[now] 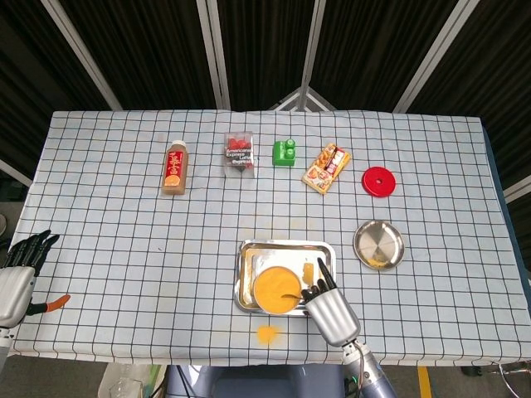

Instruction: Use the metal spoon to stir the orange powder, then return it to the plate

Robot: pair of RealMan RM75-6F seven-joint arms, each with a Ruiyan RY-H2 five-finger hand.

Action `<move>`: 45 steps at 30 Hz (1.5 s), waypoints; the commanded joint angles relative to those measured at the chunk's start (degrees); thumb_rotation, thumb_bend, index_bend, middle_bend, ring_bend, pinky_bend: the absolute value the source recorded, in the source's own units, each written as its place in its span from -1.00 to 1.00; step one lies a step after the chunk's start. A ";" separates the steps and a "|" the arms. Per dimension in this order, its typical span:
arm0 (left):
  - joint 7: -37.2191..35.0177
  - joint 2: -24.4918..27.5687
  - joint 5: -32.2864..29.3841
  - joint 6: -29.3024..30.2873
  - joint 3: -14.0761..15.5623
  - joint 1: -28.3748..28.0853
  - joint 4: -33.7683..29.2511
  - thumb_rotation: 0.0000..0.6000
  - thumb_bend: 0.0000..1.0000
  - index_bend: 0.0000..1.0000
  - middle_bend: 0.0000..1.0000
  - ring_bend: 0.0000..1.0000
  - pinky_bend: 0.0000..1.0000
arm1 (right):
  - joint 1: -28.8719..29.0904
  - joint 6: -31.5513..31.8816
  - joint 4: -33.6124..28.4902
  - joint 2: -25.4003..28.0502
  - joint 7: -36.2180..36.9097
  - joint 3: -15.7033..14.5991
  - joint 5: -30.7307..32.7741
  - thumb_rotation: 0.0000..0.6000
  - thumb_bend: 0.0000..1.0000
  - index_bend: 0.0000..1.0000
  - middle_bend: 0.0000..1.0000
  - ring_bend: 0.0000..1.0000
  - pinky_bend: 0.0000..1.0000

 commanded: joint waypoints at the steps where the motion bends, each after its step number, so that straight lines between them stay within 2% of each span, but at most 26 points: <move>1: -0.07 0.01 0.00 0.03 -0.02 0.01 -0.01 1.00 -1.00 -1.00 -1.00 -1.00 -1.00 | 0.22 0.10 0.55 -0.53 0.31 0.40 -0.38 1.00 0.50 0.89 0.58 -0.07 -1.00; 10: -0.15 0.03 -0.02 0.04 -0.03 0.02 -0.02 1.00 -1.00 -1.00 -1.00 -1.00 -1.00 | 0.83 0.01 1.70 -1.32 0.12 1.94 -0.48 1.00 0.51 0.89 0.58 -0.07 -1.00; 27: -0.37 0.07 0.17 0.35 -0.08 0.11 -0.04 1.00 -1.00 -1.00 -1.00 -1.00 -1.00 | 1.24 0.36 -0.39 -0.77 -0.69 3.34 -0.39 1.00 0.50 0.89 0.58 -0.07 -1.00; 37: -0.55 0.11 0.12 0.18 -0.04 0.09 0.02 1.00 -1.00 -1.00 -1.00 -1.00 -1.00 | 1.67 0.75 3.55 -2.87 0.25 4.94 0.74 1.00 0.51 0.89 0.58 -0.07 -1.00; 45: -0.37 0.05 0.20 0.15 0.02 0.08 0.11 1.00 -1.00 -1.00 -1.00 -1.00 -1.00 | 1.06 1.01 4.10 -2.71 1.43 4.29 1.74 1.00 0.51 0.89 0.58 -0.07 -1.00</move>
